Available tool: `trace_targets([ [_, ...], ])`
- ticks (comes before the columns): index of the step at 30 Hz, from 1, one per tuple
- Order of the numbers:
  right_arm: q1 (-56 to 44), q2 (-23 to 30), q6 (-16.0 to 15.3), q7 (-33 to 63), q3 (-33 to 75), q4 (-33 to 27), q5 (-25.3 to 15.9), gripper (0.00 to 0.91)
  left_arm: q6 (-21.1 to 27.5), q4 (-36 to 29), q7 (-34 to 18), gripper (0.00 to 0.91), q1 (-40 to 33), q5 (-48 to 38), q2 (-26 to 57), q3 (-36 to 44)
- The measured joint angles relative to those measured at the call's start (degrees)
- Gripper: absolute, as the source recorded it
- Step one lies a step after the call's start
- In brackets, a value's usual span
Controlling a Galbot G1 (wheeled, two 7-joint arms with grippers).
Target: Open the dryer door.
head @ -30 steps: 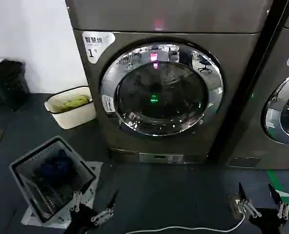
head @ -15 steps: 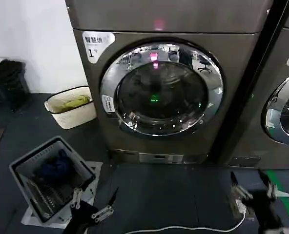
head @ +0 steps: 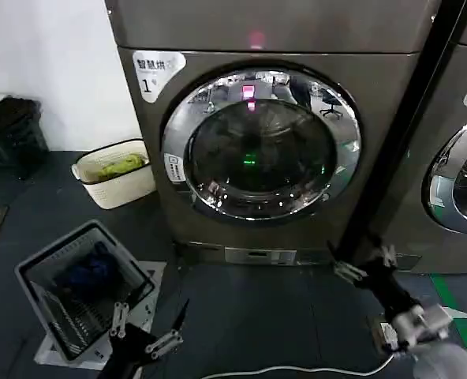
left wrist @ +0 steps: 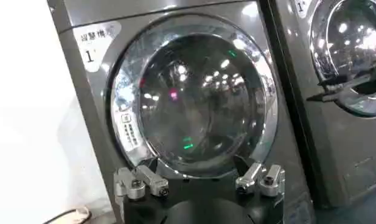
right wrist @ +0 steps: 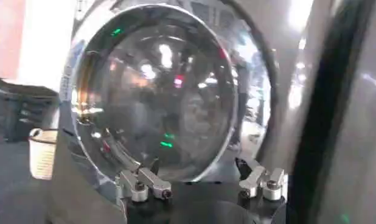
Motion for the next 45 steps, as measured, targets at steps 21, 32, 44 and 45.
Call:
trace_targets([
  [21,26.9,-2.4,-0.4,-1.1,-23.5,-10.9,5.7,0.907,-2.5,-1.7,-0.2,0.907,2.7,2.6,-3.6,0.3],
  [32,38.3,0.1,-0.7,-1.1,-34.3,-16.1,7.2,0.907,-3.0,-1.9,-0.1,0.907,3.2,3.4,-4.6,0.6],
  [44,48.0,5.4,-1.0,-1.0,-43.7,-21.8,7.2,0.907,-3.2,-1.8,-0.1,0.907,3.1,4.1,-5.7,0.8],
  [45,48.8,6.0,-1.1,-1.0,-44.4,-22.3,7.2,0.907,-3.2,-1.8,-0.1,0.907,3.1,4.1,-5.7,0.8],
])
